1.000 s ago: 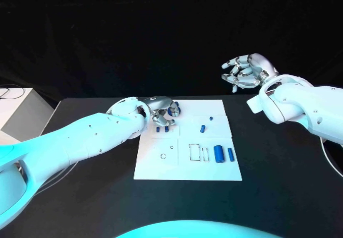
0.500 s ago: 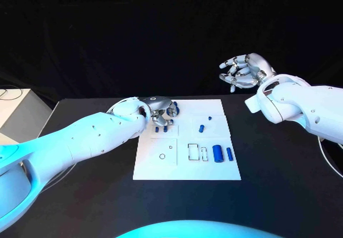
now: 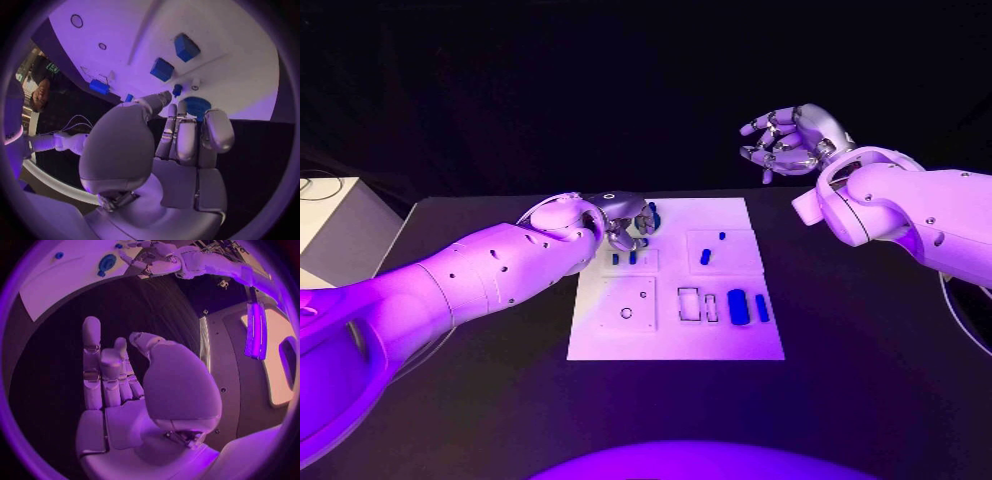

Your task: Assemble the parts on the task board

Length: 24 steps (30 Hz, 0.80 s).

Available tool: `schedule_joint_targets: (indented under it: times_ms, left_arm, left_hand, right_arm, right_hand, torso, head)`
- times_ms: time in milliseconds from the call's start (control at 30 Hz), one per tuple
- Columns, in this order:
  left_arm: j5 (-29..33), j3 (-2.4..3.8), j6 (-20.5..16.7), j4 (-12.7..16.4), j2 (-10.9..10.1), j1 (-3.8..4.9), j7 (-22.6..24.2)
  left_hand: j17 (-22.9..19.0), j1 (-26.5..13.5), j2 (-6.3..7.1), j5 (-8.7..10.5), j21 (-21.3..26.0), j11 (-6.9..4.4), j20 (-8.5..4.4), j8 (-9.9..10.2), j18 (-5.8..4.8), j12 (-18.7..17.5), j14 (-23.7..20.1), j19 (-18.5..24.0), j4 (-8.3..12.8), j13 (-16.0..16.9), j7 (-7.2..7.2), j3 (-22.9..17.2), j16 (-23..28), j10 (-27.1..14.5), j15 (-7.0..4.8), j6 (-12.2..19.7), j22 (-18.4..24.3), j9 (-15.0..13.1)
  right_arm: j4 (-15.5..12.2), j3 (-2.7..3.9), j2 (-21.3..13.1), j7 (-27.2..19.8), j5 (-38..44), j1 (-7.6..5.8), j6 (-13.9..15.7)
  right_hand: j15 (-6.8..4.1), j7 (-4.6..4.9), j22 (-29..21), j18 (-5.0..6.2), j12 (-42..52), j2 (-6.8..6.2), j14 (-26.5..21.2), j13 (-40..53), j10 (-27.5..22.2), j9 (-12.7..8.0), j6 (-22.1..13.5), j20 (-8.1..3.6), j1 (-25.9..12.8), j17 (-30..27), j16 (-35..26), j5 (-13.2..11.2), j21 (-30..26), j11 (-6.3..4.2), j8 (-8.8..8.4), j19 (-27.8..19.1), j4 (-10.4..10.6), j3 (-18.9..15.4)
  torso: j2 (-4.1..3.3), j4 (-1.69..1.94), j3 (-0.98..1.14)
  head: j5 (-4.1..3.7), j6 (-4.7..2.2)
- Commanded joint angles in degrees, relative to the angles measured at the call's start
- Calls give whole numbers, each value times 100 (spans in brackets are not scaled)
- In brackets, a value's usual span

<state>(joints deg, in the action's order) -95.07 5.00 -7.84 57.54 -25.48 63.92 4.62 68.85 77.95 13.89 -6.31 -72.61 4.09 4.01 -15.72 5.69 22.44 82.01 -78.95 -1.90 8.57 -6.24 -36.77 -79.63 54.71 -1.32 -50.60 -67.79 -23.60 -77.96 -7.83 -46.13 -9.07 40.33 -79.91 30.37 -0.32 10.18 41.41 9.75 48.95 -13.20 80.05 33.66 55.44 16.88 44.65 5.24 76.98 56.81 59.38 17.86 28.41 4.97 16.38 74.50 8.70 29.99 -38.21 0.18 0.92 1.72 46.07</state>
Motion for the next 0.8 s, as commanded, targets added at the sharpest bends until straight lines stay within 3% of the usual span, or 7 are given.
schedule_joint_targets:
  times_ms: [33,267,400,800]
  left_arm:
    - [-44,-1,213,-31,52,9,-74]
    - [-45,-7,330,-119,138,9,-165]
    - [-43,-8,393,-158,166,10,-244]
    - [-38,-16,460,-255,233,11,-356]
  left_hand:
    - [2,-13,-58,15,-37,11,8,18,-59,-22,43,-43,1,-5,1,-42,-24,41,11,-31,-25,-9]
    - [-21,-44,-46,26,-31,21,16,34,-56,-55,42,-38,-6,-14,-4,-41,-18,32,24,-26,-15,-8]
    - [-66,-73,-33,30,-3,40,29,55,-49,-102,25,-17,-10,-26,1,-40,2,-4,43,-14,19,-5]
    - [-62,-92,-43,30,-16,63,57,95,-54,-159,29,-19,-11,-39,4,-53,-7,-49,81,15,0,2]
  right_arm:
    - [-32,2,-21,-60,43,0,1]
    - [-72,2,-43,-53,49,-2,-2]
    - [-85,2,-50,-46,50,-2,-8]
    - [-95,2,-43,-45,51,-3,-11]
  right_hand:
    - [4,-15,-5,70,-36,2,56,-9,29,5,7,3,-54,5,20,22,-39,-29,35,55,-1,21]
    - [3,-16,-7,70,-38,1,64,-13,36,5,6,2,-58,17,30,23,-41,-30,34,64,-1,18]
    - [3,-16,-7,70,-38,1,64,-13,36,5,6,2,-58,17,30,23,-41,-30,34,64,-1,18]
    - [3,-17,-9,70,-39,1,70,-16,41,4,5,1,-61,28,39,23,-42,-31,34,70,-1,17]
  torso:
    - [2,3,-1]
    - [8,-3,1]
    - [19,13,7]
    - [10,2,1]
  head:
    - [7,17]
    - [9,41]
    - [10,45]
    - [9,47]
